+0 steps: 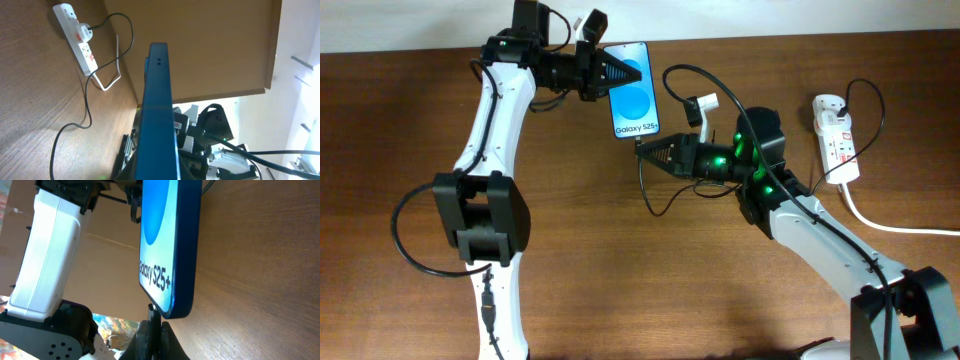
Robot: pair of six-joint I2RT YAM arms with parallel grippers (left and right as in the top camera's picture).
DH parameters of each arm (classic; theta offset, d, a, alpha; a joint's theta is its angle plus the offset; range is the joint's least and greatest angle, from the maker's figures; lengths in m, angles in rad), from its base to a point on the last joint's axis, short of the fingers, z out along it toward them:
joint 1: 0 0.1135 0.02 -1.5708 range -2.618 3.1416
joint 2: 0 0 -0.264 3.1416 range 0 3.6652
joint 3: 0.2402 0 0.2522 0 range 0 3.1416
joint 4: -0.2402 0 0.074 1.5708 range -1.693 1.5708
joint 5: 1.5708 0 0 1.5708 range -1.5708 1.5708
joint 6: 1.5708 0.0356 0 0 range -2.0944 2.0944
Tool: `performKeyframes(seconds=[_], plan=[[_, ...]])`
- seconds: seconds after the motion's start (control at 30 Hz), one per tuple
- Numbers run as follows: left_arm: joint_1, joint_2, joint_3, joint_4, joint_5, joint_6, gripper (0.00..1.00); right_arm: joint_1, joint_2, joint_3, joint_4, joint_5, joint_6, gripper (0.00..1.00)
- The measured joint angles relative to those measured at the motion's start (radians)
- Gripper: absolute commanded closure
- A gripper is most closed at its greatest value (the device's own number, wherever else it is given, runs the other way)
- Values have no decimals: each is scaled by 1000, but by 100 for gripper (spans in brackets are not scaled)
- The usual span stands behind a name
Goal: Plug charger to phone and switch on socket
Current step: 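Align the plug under the phone port and push it upward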
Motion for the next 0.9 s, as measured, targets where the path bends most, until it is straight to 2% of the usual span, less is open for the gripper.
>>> performKeyframes(seconds=[0.23, 0.4, 0.67, 0.9], plan=[[-8, 0, 0, -1, 11, 68, 100, -8, 0, 0, -26, 0, -8, 96], [-21, 0, 0, 2, 11, 71, 100, -48, 0, -2, -31, -66, -16, 96], [-23, 0, 0, 3, -7, -30, 100, -55, 0, -2, -3, -87, -38, 96], [-23, 0, 0, 2, -7, -40, 100, -55, 0, -2, 9, -88, -34, 96]])
